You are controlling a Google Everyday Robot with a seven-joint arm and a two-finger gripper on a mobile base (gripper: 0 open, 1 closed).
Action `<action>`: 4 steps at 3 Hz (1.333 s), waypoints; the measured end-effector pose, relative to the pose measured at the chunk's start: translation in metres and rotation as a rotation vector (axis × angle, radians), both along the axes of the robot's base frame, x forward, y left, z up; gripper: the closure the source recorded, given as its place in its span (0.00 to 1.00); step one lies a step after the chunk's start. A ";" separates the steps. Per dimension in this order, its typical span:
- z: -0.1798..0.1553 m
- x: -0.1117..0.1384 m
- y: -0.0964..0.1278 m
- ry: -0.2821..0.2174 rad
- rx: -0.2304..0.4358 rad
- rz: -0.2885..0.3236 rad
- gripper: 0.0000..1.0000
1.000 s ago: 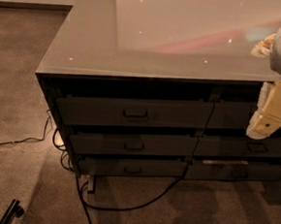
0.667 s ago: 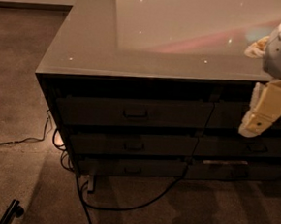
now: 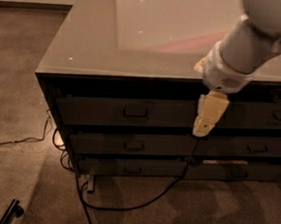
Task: Open top drawer
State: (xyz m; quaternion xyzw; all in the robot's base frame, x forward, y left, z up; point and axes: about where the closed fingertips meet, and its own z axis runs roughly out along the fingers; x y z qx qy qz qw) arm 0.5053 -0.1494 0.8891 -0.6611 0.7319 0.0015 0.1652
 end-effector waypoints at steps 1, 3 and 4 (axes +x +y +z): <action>-0.043 0.027 0.009 0.011 -0.103 0.002 0.00; -0.051 0.031 0.005 0.019 -0.114 0.013 0.00; -0.068 0.043 0.005 0.037 -0.014 0.053 0.00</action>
Offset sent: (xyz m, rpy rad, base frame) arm 0.0243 0.0091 -0.0388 -0.0899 0.0102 0.0033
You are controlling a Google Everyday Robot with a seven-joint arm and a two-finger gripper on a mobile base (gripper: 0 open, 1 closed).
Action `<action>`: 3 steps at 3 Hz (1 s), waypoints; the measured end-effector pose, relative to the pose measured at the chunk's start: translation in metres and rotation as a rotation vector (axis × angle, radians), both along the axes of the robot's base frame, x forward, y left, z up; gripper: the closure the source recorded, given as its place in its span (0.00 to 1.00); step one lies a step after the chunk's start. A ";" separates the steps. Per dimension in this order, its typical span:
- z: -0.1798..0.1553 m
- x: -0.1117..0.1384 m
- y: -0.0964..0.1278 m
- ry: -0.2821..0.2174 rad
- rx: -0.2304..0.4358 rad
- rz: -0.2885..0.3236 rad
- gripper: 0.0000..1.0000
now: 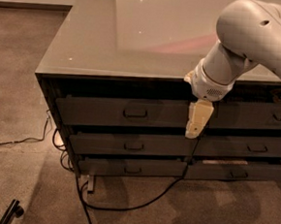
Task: Open top drawer
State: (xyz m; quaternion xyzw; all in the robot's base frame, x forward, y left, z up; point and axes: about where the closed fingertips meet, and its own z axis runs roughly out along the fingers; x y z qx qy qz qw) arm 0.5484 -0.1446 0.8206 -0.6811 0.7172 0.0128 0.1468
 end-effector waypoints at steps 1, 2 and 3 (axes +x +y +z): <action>-0.018 0.011 0.012 -0.047 0.022 0.075 0.00; -0.041 0.025 0.023 -0.102 -0.038 0.120 0.00; -0.042 0.028 0.022 -0.113 -0.049 0.122 0.00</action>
Offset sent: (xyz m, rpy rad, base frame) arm 0.0452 0.0348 -0.0674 -0.1233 -0.1738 0.1652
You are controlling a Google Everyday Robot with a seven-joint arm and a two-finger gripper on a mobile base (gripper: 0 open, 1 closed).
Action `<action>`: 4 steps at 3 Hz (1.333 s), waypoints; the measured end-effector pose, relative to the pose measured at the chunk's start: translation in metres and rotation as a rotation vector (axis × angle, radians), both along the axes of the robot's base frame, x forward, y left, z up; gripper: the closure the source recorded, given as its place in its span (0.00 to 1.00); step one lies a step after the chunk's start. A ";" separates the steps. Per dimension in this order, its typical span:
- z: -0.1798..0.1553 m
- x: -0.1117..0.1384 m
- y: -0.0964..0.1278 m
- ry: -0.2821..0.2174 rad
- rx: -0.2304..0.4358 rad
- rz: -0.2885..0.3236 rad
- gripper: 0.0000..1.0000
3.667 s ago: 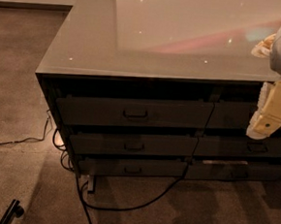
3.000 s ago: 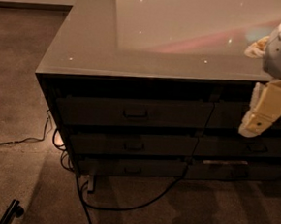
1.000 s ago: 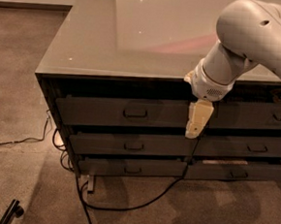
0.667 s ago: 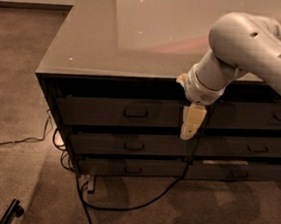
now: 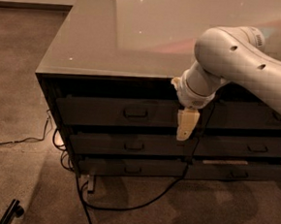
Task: Open top drawer
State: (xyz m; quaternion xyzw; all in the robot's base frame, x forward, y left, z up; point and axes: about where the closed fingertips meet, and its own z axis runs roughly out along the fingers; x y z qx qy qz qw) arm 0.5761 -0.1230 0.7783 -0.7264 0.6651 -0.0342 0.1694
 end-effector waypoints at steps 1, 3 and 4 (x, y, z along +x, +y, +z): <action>-0.015 0.004 0.007 0.019 0.003 0.017 0.00; -0.038 0.010 0.029 0.021 -0.013 0.065 0.00; -0.058 0.027 0.034 0.028 -0.064 0.071 0.00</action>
Offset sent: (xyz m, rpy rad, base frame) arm 0.0054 0.0308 -0.0378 0.0121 0.0293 0.0725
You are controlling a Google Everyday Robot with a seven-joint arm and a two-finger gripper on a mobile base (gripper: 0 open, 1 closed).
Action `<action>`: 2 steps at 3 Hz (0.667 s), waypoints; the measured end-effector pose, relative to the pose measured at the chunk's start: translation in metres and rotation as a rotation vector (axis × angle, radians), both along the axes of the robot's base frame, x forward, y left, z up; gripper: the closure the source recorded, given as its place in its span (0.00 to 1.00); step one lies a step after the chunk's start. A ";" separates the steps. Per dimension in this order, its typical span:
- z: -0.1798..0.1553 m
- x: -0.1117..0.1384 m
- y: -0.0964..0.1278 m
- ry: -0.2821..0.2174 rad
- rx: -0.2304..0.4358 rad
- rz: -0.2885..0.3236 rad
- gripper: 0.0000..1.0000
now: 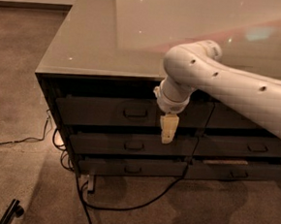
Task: Open top drawer
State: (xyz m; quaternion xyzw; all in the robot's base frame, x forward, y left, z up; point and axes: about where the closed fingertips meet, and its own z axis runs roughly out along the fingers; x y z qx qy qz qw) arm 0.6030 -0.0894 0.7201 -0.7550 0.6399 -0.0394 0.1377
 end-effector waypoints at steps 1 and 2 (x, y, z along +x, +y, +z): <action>-0.021 0.021 0.006 0.015 -0.044 -0.007 0.00; -0.024 0.021 0.008 0.018 -0.042 0.000 0.00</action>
Offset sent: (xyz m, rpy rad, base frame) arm 0.0186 0.0053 -0.0192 -0.0401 0.0137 -0.0063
